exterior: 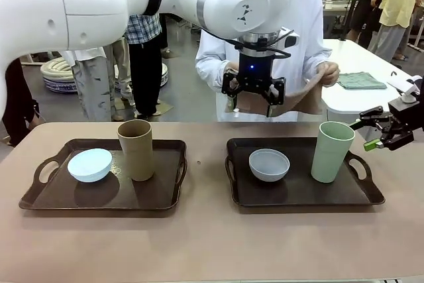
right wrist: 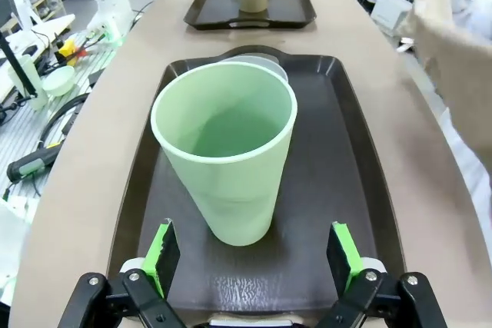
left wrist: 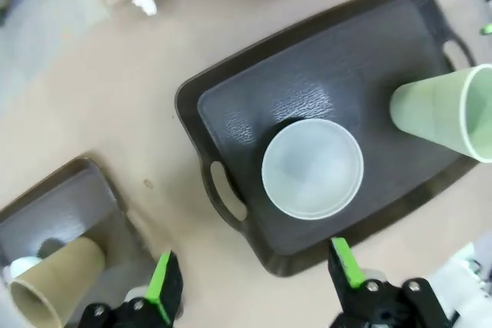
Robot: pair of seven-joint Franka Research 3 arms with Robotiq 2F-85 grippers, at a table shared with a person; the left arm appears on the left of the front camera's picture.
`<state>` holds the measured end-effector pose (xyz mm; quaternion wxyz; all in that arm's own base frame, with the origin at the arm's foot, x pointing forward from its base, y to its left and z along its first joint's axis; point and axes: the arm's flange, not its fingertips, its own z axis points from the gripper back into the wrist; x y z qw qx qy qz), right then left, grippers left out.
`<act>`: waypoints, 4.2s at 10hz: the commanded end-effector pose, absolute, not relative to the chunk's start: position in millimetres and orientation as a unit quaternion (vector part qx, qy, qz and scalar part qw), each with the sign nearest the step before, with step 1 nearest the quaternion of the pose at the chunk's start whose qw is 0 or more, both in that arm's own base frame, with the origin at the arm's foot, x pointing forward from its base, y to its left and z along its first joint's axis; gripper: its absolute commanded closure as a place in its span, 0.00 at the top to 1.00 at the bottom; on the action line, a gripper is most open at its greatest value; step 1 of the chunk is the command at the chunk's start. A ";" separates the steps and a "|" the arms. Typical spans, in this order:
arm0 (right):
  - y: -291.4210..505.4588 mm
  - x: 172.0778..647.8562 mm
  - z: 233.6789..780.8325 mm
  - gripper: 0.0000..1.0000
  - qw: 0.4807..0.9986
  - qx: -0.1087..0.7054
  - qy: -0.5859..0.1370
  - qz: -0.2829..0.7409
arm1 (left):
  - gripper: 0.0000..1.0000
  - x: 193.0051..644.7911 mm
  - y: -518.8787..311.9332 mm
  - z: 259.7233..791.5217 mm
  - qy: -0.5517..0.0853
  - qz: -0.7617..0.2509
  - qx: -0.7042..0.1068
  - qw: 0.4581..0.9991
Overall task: Set up a tray with a mat and arrange the tableware.
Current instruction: Pick up the Picnic Bowl and Reusable plastic cup from the Handle tray in front of the human's position and hold them in the air.
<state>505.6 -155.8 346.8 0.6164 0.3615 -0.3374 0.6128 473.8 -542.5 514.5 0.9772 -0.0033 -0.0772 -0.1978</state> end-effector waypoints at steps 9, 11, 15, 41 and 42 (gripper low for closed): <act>-150.2 527.3 318.9 1.00 0.638 0.365 -0.392 0.553 | 1.00 456.9 -526.9 475.9 -0.046 -0.131 -0.005 0.990; -147.0 530.2 312.5 1.00 0.655 0.352 -0.399 0.536 | 1.00 450.2 -532.0 462.1 -0.063 -0.136 -0.022 0.988; -137.5 536.2 294.6 1.00 0.672 0.363 -0.403 0.505 | 1.00 453.9 -545.8 434.9 -0.077 -0.130 -0.050 0.987; -115.6 497.8 283.9 1.00 0.651 0.368 -0.370 0.551 | 1.00 468.8 -543.2 397.6 -0.050 -0.125 -0.054 0.989; -109.1 497.6 282.1 1.00 0.647 0.372 -0.367 0.555 | 1.00 470.1 -541.6 395.5 -0.046 -0.122 -0.054 0.990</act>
